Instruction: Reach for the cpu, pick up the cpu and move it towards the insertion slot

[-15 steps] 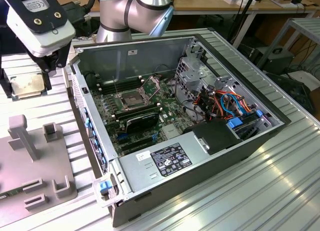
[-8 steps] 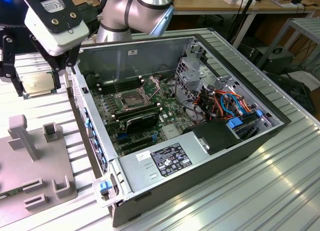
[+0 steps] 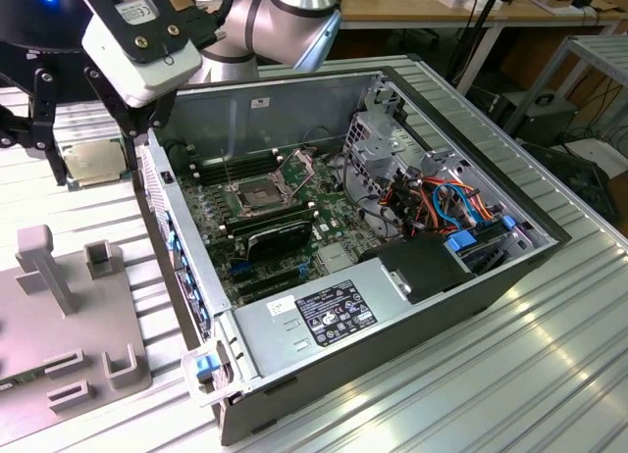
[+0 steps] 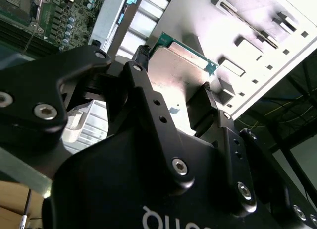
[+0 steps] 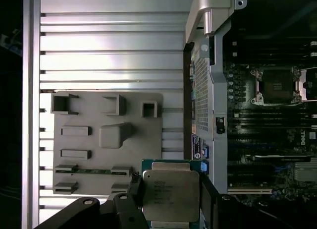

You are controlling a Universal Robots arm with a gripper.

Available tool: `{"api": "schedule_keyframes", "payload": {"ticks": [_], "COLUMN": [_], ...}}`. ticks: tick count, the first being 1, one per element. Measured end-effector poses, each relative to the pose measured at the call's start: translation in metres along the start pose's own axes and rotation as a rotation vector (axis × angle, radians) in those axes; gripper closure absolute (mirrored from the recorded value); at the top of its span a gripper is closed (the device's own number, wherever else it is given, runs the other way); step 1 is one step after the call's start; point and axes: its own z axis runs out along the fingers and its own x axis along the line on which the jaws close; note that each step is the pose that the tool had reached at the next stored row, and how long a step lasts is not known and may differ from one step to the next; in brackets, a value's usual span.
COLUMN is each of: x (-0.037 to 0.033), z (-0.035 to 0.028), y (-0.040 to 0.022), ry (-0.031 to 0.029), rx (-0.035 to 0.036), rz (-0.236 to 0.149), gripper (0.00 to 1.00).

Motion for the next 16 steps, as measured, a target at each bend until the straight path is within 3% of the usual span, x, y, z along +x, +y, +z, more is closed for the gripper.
{"api": "schedule_keyframes", "payload": {"ticks": [11, 16], "x": [-0.0209, -0.0357], "z": [0.0006, 0.0011], "y": [0.0, -0.0001], "ry": [0.0001, 0.0], "rx": [0.0001, 0.0001], "rz": [0.0, 0.0], "gripper": [0.45, 0.45]}}
